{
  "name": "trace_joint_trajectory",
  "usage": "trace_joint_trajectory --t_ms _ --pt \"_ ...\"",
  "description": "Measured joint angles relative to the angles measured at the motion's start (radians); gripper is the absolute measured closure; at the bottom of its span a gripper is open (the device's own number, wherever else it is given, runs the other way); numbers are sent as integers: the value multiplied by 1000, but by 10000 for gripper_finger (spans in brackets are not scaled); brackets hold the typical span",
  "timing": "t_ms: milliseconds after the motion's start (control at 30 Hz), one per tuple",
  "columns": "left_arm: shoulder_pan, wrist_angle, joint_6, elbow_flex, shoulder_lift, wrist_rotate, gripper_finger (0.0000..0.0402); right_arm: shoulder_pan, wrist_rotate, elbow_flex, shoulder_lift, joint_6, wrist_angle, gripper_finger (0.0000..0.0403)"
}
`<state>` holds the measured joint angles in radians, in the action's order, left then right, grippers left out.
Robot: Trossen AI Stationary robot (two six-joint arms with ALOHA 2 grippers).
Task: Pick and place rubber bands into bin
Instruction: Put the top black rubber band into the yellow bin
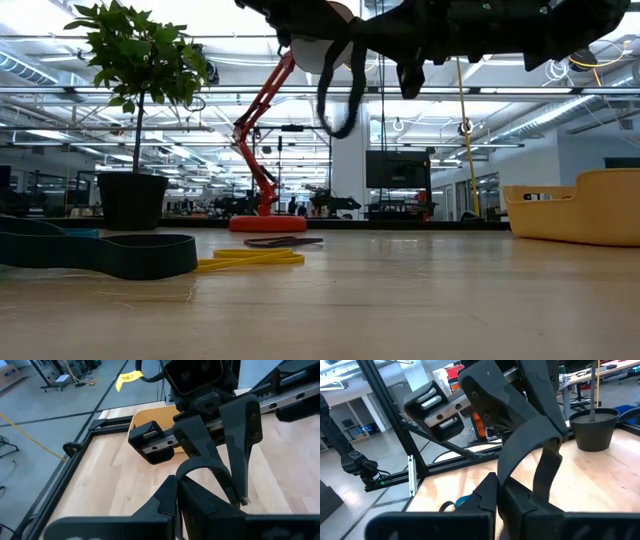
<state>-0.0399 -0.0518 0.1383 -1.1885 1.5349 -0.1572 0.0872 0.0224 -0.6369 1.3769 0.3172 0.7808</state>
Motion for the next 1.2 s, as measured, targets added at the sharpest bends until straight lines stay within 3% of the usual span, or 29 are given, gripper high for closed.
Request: trace_joint_trajectory --t_ms 400,600,767,967,1200 --pt "0 0 -11 0 0 -1 367 0 1 0 0 4 -4 401" --pt "0 -16 -76 0 0 -1 303 0 2 0 -31 -8 -20 402" --pt "2 -129 -105 0 0 -1 249 0 38 0 -147 -49 -132 402" --pt "-11 -298 -155 0 0 1 220 0 243 0 -376 -49 -514 402" --pt "-29 -359 -174 0 0 3 220 -1 510 -88 -589 168 -1123 402"
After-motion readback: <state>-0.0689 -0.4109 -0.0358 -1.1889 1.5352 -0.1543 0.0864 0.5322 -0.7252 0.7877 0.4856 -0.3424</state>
